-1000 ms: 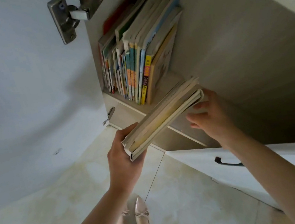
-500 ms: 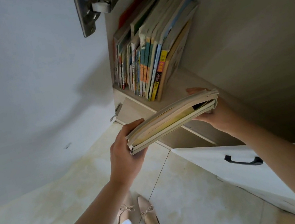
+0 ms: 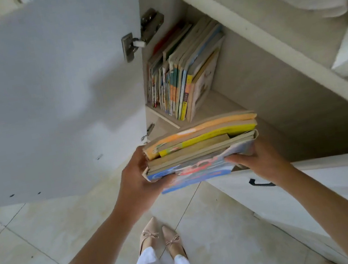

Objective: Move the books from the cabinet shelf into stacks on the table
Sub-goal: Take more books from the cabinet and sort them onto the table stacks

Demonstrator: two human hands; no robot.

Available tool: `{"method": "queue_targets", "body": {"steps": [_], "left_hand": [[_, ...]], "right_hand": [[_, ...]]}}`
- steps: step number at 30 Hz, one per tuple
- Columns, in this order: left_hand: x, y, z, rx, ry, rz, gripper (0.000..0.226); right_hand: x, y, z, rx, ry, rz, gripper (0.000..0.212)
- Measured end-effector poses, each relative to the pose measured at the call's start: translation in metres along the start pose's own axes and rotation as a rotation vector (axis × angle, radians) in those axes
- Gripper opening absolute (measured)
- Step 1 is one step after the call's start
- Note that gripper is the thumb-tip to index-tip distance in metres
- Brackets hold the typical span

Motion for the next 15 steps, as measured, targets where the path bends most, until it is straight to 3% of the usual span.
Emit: {"method": "queue_targets", "body": {"steps": [5,9,13,15], "left_hand": [[-0.021,0.049,0.054,-0.095,0.09,0.248,0.077],[-0.037,0.084,0.098,-0.213,0.17,0.407,0.068],[-0.05,0.1,0.145,-0.289,0.24,0.569,0.058],[-0.055,0.103,0.174,-0.285,0.256,0.634,0.065]], "right_hand": [[0.011,-0.033,0.051,0.037,-0.135,-0.235,0.053],[0.028,-0.065,0.091,0.039,-0.283,-0.495,0.038],[0.043,-0.089,0.12,0.063,-0.321,-0.643,0.053],[0.053,-0.102,0.131,0.078,-0.321,-0.638,0.052]]}}
Point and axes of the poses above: each hand's wrist, its own z-axis away from the middle knuckle, its own x-axis out of the palm, y = z × x, the point moved 5 cm from there along -z, towards the middle knuckle, and after that the axes turned 6 degrees about -y, right-handed, at the moved point
